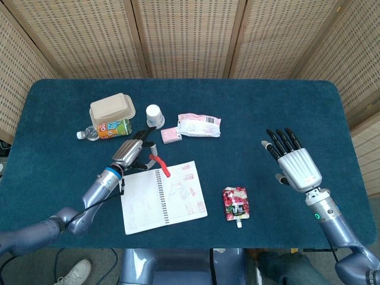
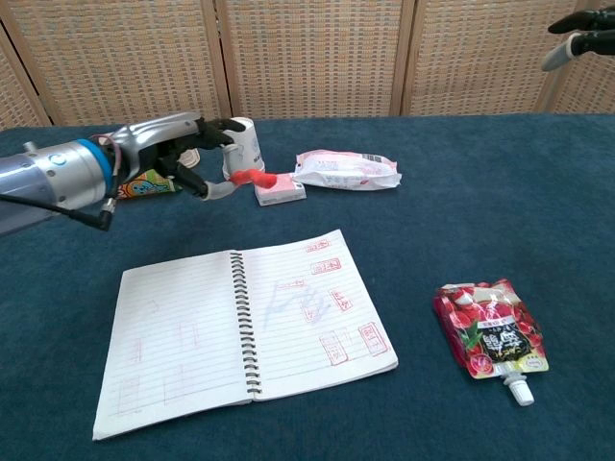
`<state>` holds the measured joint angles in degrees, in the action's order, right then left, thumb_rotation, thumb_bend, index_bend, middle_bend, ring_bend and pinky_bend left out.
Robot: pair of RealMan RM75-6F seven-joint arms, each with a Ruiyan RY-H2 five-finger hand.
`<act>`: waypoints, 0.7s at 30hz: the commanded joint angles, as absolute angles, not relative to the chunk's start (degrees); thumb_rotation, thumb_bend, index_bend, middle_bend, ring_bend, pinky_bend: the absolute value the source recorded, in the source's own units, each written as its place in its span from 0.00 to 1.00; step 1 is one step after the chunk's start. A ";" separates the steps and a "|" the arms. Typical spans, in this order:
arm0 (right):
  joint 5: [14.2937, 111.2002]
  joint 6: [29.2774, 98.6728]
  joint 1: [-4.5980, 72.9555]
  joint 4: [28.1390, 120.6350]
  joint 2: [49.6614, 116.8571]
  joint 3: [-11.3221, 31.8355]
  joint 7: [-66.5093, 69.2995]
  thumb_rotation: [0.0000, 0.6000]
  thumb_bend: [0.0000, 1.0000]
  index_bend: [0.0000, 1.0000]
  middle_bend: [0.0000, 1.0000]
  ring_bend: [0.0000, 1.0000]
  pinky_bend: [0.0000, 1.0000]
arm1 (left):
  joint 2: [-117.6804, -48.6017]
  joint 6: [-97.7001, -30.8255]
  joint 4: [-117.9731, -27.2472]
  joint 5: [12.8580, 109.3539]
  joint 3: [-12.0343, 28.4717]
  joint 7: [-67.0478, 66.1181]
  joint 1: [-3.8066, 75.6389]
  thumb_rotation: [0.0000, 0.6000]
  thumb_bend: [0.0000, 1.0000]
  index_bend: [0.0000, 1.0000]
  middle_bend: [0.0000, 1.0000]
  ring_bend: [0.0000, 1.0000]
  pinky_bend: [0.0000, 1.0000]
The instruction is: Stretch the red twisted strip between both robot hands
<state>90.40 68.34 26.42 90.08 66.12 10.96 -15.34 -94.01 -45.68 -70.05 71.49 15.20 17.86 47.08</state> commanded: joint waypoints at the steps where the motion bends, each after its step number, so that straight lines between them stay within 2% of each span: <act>1: 90.30 67.33 27.45 90.98 65.39 11.20 -17.01 1.00 0.02 0.21 0.00 0.00 0.00 | -96.02 -42.68 -73.48 65.62 18.86 14.70 50.17 1.00 0.54 0.70 0.00 0.00 0.00; 4: 93.67 69.43 28.65 88.90 66.06 11.40 -22.26 1.00 0.02 0.22 0.00 0.00 0.00 | -97.55 -40.91 -74.96 61.19 20.67 13.90 51.92 1.00 0.54 0.70 0.00 0.00 0.00; 10: 96.50 69.49 30.99 85.64 67.72 10.65 -21.72 1.00 0.10 0.28 0.00 0.00 0.00 | -100.16 -40.04 -75.66 55.45 22.66 12.78 54.13 1.00 0.56 0.70 0.00 0.00 0.00; 21: 98.99 71.39 32.68 85.54 68.74 9.48 -18.58 1.00 0.17 0.31 0.00 0.00 0.00 | -100.96 -40.66 -76.41 53.78 24.84 15.20 54.68 1.00 0.56 0.70 0.00 0.00 0.00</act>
